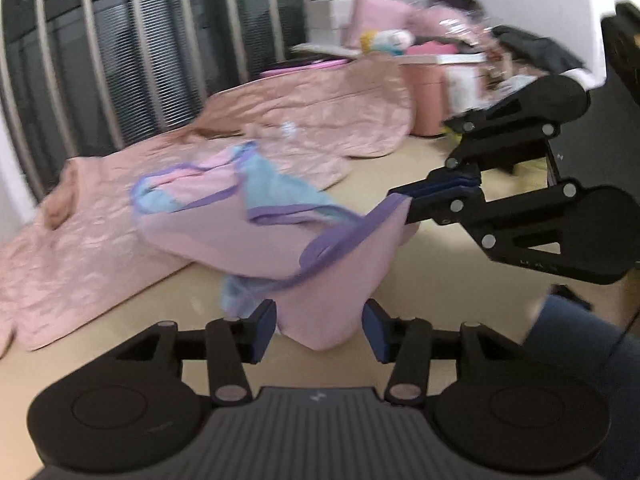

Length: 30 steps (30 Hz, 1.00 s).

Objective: Fold clothes

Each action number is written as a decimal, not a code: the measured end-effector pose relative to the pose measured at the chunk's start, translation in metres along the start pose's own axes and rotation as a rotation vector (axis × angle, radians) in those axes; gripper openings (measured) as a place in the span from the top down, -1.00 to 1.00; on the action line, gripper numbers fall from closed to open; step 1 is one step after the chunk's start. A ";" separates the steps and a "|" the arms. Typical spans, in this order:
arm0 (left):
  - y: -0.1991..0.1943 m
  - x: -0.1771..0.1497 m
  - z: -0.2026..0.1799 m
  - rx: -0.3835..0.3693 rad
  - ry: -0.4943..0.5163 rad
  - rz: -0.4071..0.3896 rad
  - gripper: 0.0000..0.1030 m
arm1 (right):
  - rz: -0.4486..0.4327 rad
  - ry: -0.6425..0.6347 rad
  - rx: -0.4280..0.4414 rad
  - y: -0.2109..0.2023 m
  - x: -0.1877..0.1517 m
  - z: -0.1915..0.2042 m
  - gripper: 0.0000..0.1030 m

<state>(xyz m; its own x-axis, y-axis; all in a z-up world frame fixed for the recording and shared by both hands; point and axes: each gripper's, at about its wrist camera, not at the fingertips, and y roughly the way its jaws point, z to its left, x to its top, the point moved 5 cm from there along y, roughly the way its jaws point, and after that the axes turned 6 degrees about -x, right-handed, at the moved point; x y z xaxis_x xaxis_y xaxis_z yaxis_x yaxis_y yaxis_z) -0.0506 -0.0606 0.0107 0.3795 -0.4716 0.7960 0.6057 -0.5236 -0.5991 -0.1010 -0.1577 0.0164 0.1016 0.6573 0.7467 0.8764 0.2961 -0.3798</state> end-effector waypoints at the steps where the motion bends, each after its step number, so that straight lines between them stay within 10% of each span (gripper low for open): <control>1: 0.001 0.000 -0.002 -0.021 0.012 -0.001 0.06 | 0.012 0.002 -0.019 -0.005 -0.005 -0.002 0.94; 10: 0.001 0.027 -0.007 -0.247 0.140 0.028 0.06 | 0.079 -0.101 -0.036 -0.007 -0.029 0.006 0.93; 22: 0.051 0.029 -0.004 -0.195 0.545 0.182 0.07 | 0.068 -0.110 -0.029 -0.008 -0.023 0.015 0.93; 26: 0.046 0.023 -0.016 -0.103 0.566 0.125 0.92 | 0.065 -0.105 -0.033 -0.010 -0.023 0.016 0.93; 30: 0.031 0.020 -0.024 0.073 0.549 0.012 0.96 | 0.087 -0.116 0.010 -0.013 -0.028 0.022 0.68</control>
<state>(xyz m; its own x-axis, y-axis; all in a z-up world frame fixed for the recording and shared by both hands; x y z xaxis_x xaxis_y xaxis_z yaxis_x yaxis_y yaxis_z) -0.0407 -0.1034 0.0056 -0.0215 -0.7883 0.6149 0.6580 -0.4742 -0.5849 -0.1258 -0.1646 -0.0118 0.1214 0.7567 0.6424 0.8618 0.2408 -0.4465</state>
